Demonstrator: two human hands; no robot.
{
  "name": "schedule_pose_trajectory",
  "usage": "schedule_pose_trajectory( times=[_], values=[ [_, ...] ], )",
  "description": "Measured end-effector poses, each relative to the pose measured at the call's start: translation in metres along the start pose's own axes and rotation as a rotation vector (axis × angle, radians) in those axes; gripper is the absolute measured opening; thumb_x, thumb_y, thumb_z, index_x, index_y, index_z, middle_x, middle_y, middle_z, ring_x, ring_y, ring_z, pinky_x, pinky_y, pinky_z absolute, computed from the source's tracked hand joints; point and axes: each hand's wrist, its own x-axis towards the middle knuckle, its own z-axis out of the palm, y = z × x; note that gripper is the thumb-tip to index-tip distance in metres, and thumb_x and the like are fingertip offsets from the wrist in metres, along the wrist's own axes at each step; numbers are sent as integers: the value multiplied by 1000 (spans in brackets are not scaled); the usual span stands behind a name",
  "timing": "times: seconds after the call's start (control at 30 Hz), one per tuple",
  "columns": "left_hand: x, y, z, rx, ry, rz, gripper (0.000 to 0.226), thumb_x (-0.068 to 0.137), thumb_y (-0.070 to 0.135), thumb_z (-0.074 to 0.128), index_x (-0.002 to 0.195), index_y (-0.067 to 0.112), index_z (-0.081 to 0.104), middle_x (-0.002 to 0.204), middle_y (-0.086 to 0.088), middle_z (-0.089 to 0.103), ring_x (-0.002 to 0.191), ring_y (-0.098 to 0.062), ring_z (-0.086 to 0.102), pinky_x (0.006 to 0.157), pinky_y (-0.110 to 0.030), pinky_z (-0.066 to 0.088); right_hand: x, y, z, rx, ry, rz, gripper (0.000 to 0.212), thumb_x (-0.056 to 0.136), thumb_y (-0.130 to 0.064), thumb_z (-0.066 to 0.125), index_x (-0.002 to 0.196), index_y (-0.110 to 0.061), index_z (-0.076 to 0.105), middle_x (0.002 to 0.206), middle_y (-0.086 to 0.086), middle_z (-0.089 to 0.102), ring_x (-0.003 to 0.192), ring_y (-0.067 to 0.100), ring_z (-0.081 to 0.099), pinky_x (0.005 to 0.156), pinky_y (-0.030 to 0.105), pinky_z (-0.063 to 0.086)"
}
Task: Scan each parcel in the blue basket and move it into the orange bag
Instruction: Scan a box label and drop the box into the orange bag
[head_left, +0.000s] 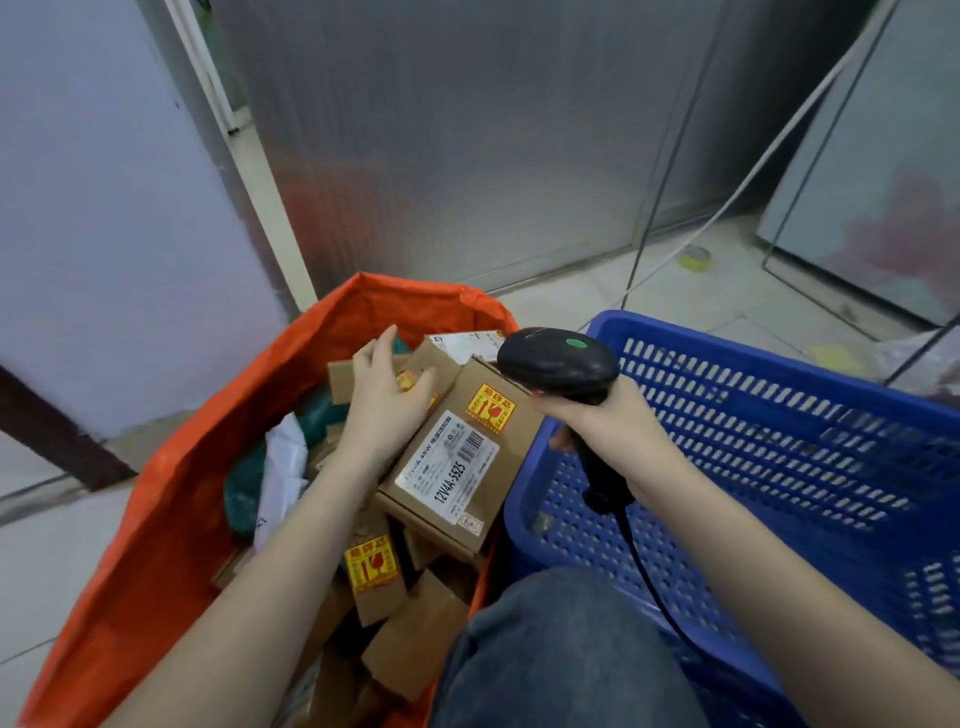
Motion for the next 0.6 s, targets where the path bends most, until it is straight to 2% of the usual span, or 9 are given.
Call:
schedule_pose_trajectory(
  times=[0.13, 0.23, 0.33, 0.4, 0.47, 0.53, 0.6],
  values=[
    [-3, 37, 13, -4, 14, 134, 64, 93, 32, 58, 149, 23, 28, 154, -3, 24, 137, -18, 33, 106, -32, 32, -7, 3, -36, 15, 77, 36, 8, 84, -16, 70, 90, -18, 65, 56, 5, 64, 52, 11, 62, 66, 32, 56],
    [-9, 67, 34, 34, -42, 250, 52, 93, 31, 58, 142, 25, 40, 148, 1, 33, 130, -12, 38, 99, -26, 32, -13, 11, -68, 41, 154, 54, 7, 82, -14, 70, 85, -18, 66, 51, 2, 61, 48, 11, 59, 64, 33, 54],
    [-17, 91, 68, 28, -148, 314, 41, 93, 27, 57, 133, 24, 48, 136, 1, 42, 115, -5, 42, 94, -22, 30, -20, 27, -102, -10, 231, 59, 3, 82, -10, 69, 82, -10, 66, 47, 3, 58, 48, 15, 57, 60, 31, 50],
    [-20, 98, 95, 35, -227, 334, 35, 93, 25, 57, 128, 21, 52, 128, -1, 46, 116, -9, 45, 95, -22, 32, -26, 43, -124, -65, 263, 77, 10, 82, -8, 66, 73, -11, 64, 45, 2, 57, 43, 10, 54, 54, 23, 46],
    [-23, 99, 125, 76, -323, 329, 34, 93, 24, 56, 127, 20, 53, 126, -2, 46, 119, -11, 45, 96, -21, 31, -31, 61, -145, -100, 276, 119, 20, 84, -6, 64, 65, -11, 60, 47, 3, 56, 42, 8, 53, 50, 20, 43],
    [-25, 95, 156, 138, -424, 303, 35, 94, 24, 56, 128, 19, 52, 132, -4, 44, 125, -14, 43, 95, -18, 28, -34, 84, -164, -95, 273, 169, 16, 85, -4, 63, 70, -8, 60, 53, 7, 55, 48, 13, 54, 52, 22, 44],
    [-26, 88, 185, 226, -534, 284, 37, 95, 26, 55, 131, 19, 50, 136, -5, 42, 119, -13, 45, 86, -13, 26, -35, 111, -180, -61, 288, 214, 8, 86, -3, 63, 80, -8, 61, 59, 10, 54, 50, 13, 55, 53, 23, 46]
  ],
)
